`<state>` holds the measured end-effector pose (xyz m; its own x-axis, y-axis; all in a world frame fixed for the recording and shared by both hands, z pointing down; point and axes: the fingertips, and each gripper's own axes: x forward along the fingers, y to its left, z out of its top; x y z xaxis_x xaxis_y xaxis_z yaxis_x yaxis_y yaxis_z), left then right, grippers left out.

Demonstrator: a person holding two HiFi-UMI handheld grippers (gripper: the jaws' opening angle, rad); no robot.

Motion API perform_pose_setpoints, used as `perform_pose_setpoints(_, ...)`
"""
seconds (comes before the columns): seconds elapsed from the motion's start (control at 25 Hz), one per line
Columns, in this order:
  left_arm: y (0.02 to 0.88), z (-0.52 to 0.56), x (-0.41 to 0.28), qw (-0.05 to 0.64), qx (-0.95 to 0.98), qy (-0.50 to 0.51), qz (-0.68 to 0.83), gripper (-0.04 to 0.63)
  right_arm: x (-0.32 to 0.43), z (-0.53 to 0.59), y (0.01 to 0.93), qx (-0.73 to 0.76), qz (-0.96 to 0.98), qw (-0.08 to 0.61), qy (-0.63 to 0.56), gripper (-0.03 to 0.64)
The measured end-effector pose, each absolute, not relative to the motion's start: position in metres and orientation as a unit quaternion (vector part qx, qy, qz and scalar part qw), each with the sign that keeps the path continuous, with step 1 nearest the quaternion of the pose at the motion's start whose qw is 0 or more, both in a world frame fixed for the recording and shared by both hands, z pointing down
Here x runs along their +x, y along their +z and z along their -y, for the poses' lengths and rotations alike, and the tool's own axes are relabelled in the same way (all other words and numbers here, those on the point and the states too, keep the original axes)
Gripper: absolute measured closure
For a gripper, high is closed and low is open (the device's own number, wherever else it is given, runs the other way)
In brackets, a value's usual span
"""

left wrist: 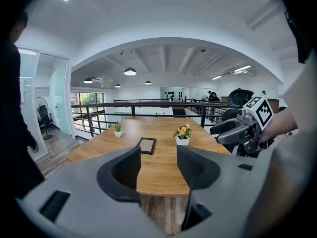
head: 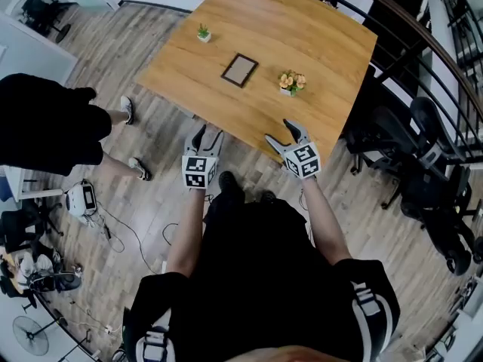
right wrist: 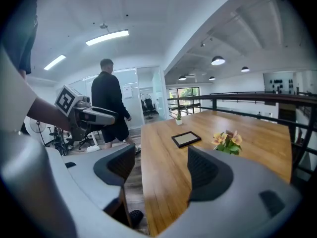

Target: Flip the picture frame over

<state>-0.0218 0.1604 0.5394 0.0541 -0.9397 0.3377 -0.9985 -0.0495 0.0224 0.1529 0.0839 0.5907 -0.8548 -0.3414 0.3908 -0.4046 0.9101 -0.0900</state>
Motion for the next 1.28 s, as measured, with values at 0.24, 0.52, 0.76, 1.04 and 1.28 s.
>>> perform_pose_setpoints(0.24, 0.543, -0.151, -0.068, 0.136, 0.725, 0.116, 0.665, 0.365, 0.11, -0.078, 0.587, 0.214, 0.954, 0.189, 0.091, 0.29)
perform_pose_setpoints(0.52, 0.556, -0.135, -0.12, 0.15, 0.741, 0.111, 0.645, 0.365, 0.063, -0.075, 0.595, 0.238, 0.946, 0.198, 0.1, 0.293)
perform_pose_setpoints(0.76, 0.562, -0.122, -0.143, 0.152, 0.762, 0.112, 0.619, 0.365, 0.044, -0.071, 0.596, 0.274, 0.935, 0.195, 0.107, 0.298)
perform_pose_setpoints(1.04, 0.571, -0.109, -0.155, 0.161, 0.779, 0.115, 0.595, 0.366, 0.036, -0.075, 0.604, 0.304, 0.924, 0.198, 0.122, 0.302)
perform_pose_setpoints(1.28, 0.578, -0.099, -0.156, 0.173, 0.778, 0.115, 0.593, 0.367, 0.038, -0.065, 0.615, 0.308, 0.919, 0.207, 0.132, 0.305)
